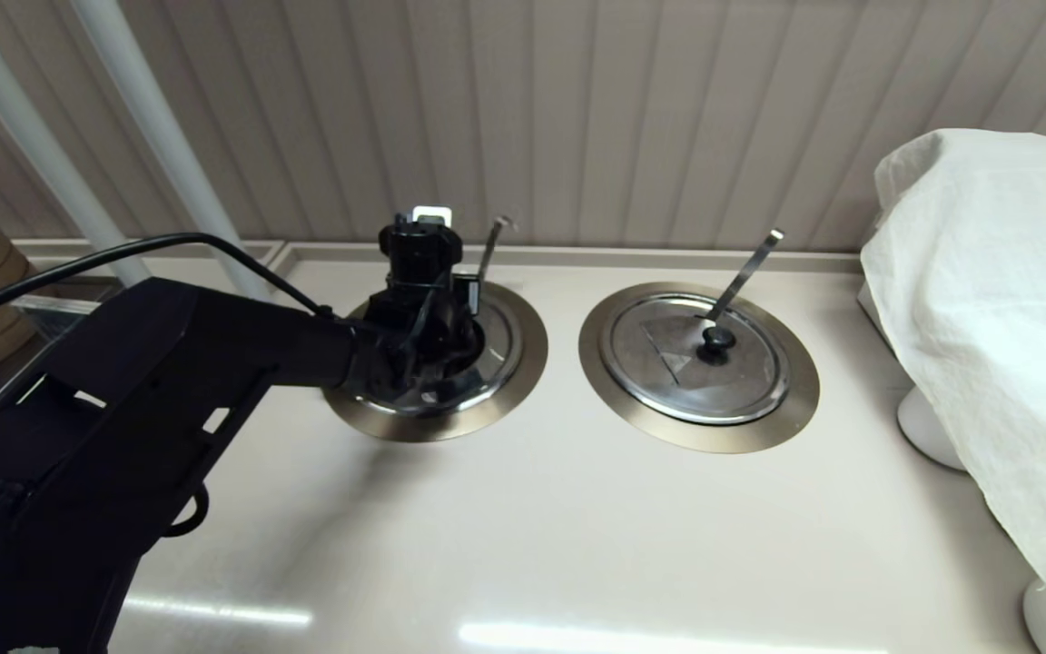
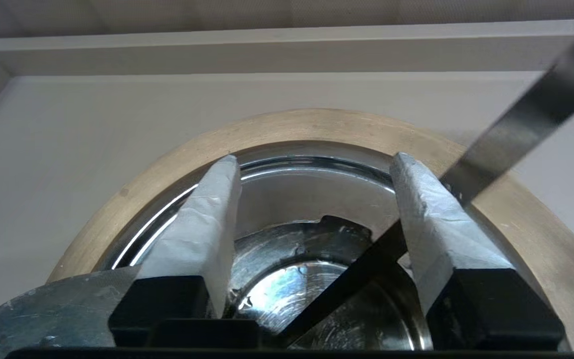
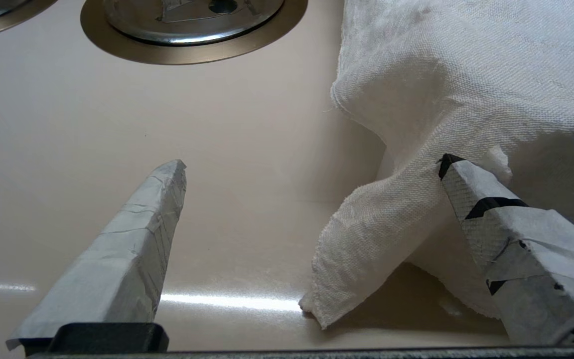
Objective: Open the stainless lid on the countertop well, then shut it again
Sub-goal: Stir with a spoon, then close the lid
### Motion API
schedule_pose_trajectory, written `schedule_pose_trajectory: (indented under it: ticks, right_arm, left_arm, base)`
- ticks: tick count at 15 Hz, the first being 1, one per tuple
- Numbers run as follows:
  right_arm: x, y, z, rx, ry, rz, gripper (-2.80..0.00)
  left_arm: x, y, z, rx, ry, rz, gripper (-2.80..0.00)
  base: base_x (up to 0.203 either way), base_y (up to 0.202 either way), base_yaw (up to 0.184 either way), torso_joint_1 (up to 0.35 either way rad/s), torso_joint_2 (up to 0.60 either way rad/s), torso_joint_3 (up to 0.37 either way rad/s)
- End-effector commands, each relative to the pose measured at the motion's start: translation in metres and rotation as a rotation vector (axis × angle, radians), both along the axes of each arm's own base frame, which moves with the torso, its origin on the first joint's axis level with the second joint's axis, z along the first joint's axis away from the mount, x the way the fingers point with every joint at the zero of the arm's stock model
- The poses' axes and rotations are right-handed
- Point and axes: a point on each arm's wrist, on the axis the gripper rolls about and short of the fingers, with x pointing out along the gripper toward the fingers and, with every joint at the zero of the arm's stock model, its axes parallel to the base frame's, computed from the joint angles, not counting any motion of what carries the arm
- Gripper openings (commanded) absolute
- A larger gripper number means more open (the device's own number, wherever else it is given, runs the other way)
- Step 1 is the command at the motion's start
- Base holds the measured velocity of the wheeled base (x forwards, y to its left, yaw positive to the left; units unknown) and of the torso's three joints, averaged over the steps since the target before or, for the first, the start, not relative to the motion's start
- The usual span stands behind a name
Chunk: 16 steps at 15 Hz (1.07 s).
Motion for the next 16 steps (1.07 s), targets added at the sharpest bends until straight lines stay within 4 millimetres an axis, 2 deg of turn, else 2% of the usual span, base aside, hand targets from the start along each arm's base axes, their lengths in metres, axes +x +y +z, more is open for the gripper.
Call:
schedule_pose_trajectory:
  ticks: [1, 5, 7, 10, 13, 16]
  right_arm:
    - [0.0, 0.0, 0.0, 0.0, 0.0, 0.0, 0.0]
    - [0.0, 0.0, 0.0, 0.0, 0.0, 0.0, 0.0]
    - [0.0, 0.0, 0.0, 0.0, 0.0, 0.0, 0.0]
    - [0.0, 0.0, 0.0, 0.0, -0.001, 0.0, 0.0]
    - [0.0, 0.0, 0.0, 0.0, 0.0, 0.0, 0.0]
    - [0.0, 0.0, 0.0, 0.0, 0.0, 0.0, 0.0]
  left_arm:
    - [0.0, -0.001, -0.002, 0.001, 0.0, 0.001, 0.0]
    - [-0.004, 0.005, 0.009, -0.005, -0.012, 0.009, 0.0]
    - [-0.018, 0.012, 0.028, -0.015, -0.031, 0.006, 0.0]
    - [-0.05, 0.036, 0.061, -0.04, -0.056, 0.025, 0.0]
    - [-0.09, 0.066, 0.09, -0.123, -0.09, 0.136, 0.0]
    - [-0.133, 0.085, 0.084, -0.259, -0.046, 0.236, 0.0]
  base:
    - [0.0, 0.0, 0.0, 0.0, 0.0, 0.0]
    - [0.0, 0.0, 0.0, 0.0, 0.0, 0.0]
    - [0.0, 0.0, 0.0, 0.0, 0.0, 0.0]
    - [0.0, 0.0, 0.0, 0.0, 0.0, 0.0]
    - [0.0, 0.0, 0.0, 0.0, 0.0, 0.0]
    - [0.0, 0.0, 0.0, 0.0, 0.0, 0.0]
